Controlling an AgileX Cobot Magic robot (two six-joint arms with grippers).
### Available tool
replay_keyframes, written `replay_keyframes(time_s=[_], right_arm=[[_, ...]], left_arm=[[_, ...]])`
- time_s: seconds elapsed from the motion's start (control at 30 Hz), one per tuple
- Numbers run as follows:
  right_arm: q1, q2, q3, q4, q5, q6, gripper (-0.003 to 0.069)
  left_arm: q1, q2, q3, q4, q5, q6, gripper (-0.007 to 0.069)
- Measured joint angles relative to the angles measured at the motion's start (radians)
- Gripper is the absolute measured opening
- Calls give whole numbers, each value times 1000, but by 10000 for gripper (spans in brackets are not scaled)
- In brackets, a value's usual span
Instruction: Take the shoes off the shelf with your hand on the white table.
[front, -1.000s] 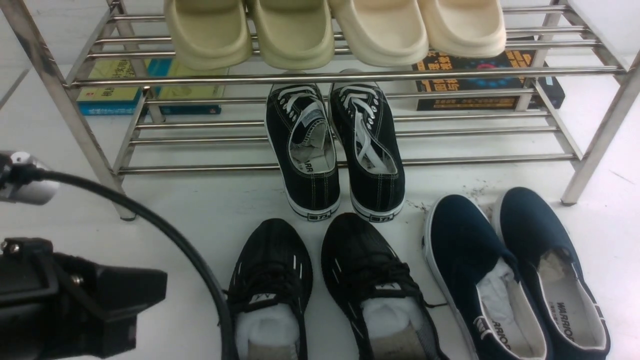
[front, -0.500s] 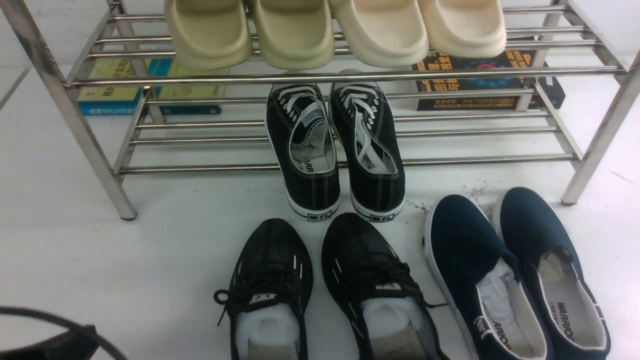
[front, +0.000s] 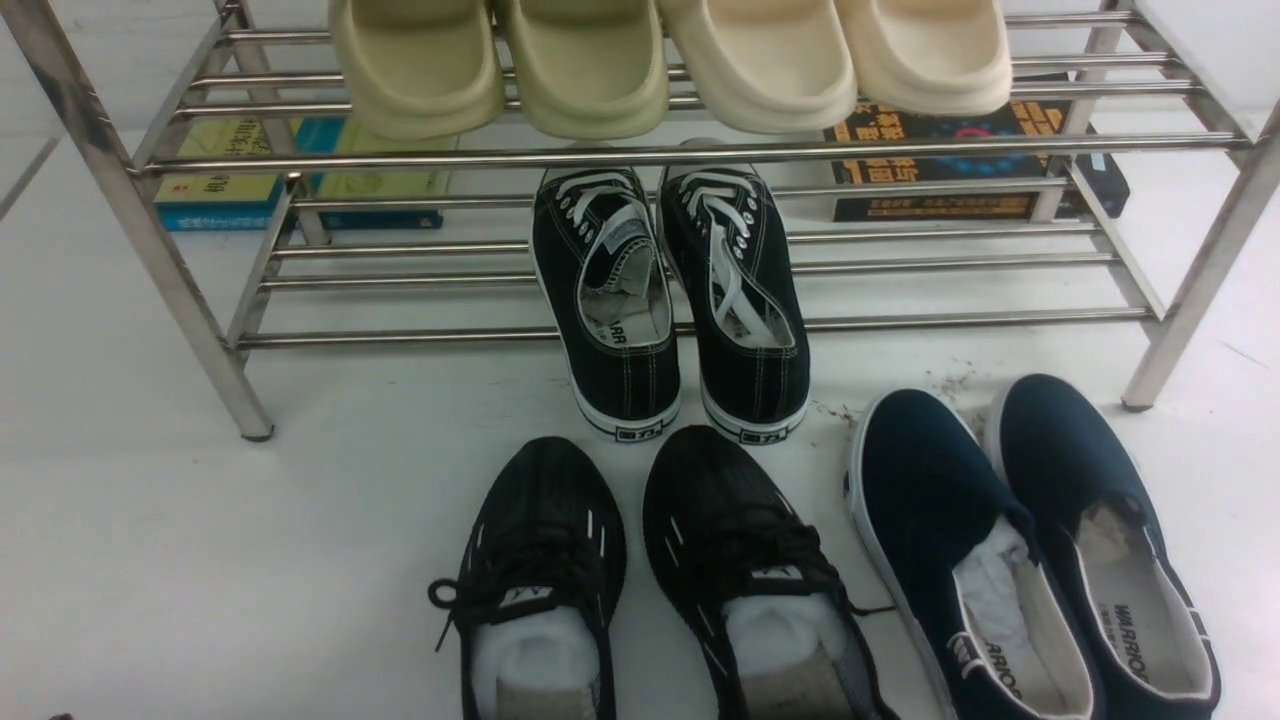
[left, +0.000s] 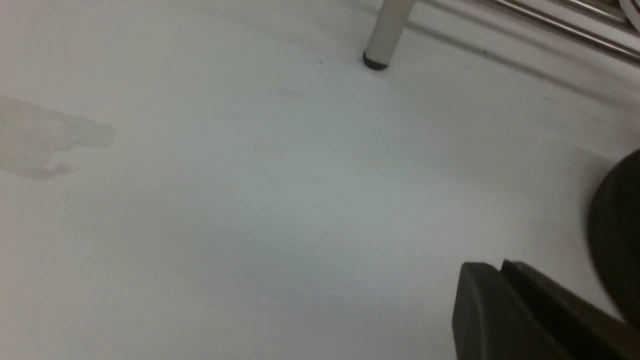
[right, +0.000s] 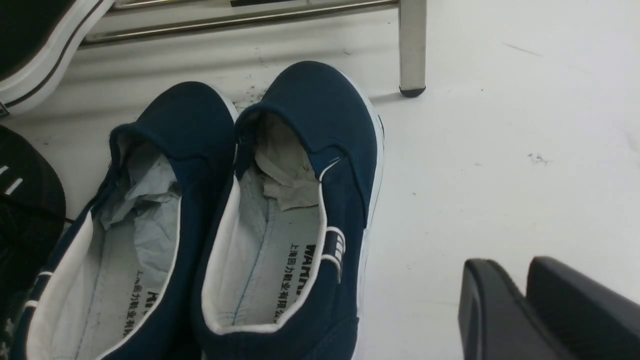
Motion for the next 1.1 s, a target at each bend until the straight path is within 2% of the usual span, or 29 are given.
replay_keyframes(time_s=[0.2,1.1], right_arm=[[0,0,0,0,0,0,142],[0,0,0,0,0,0,178]], left_arm=[[25,-3,-1,-19,5,40,72],[25,-4,-1,-23,3,41,91]])
